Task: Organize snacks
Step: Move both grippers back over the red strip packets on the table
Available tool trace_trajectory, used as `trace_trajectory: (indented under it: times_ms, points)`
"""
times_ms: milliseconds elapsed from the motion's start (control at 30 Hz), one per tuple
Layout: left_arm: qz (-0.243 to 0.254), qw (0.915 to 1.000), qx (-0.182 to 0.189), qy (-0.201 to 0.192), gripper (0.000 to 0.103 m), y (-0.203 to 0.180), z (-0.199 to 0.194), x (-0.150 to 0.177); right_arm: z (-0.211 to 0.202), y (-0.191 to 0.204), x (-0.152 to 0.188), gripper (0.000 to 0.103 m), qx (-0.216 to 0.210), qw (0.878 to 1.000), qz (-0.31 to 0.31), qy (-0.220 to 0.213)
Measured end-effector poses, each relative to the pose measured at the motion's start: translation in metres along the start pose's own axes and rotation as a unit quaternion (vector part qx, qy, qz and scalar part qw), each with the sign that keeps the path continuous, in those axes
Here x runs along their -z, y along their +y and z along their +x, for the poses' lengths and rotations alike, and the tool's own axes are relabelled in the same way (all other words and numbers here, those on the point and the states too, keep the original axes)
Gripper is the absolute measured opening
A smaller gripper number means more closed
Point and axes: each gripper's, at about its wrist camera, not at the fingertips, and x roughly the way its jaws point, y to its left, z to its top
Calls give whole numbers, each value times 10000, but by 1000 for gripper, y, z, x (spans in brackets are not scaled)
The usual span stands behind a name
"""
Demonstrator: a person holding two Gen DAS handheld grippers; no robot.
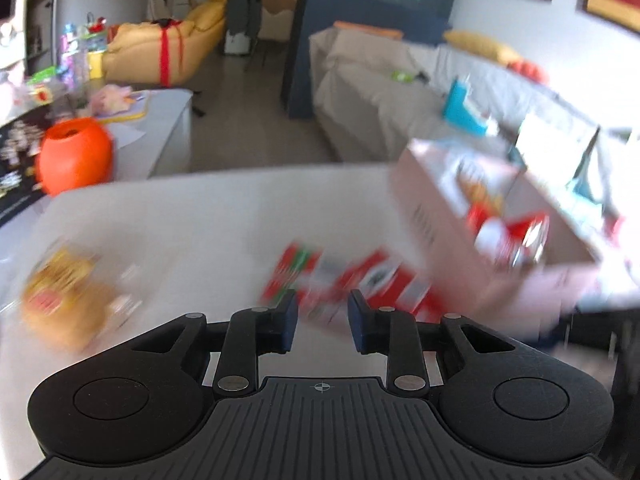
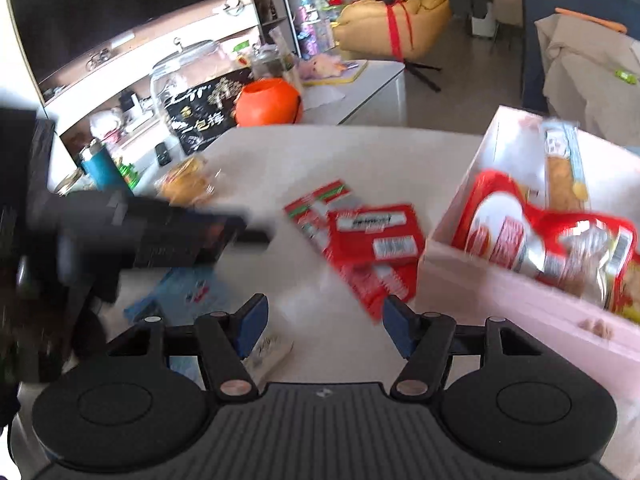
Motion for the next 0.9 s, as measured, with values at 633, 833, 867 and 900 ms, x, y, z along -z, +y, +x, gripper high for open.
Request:
trace_trajectory:
  times_ms: [633,833,867,900]
  points:
    - [984,9909,800,444,26,-28,1,20,-32,-10,37,71,477,9985,-231,-145]
    - [267,9959,600,628,27,-4,-75,43,-17,2,27,72,302,9987,-395,-82]
    - [185,9938,688,855,27,-2,-81,50,-16,3,24,72,267,9988,-405,-93]
    - [140,9912,772,1062,27,-3,-86,60,-14,4,19,73,213,9989,-412,-115]
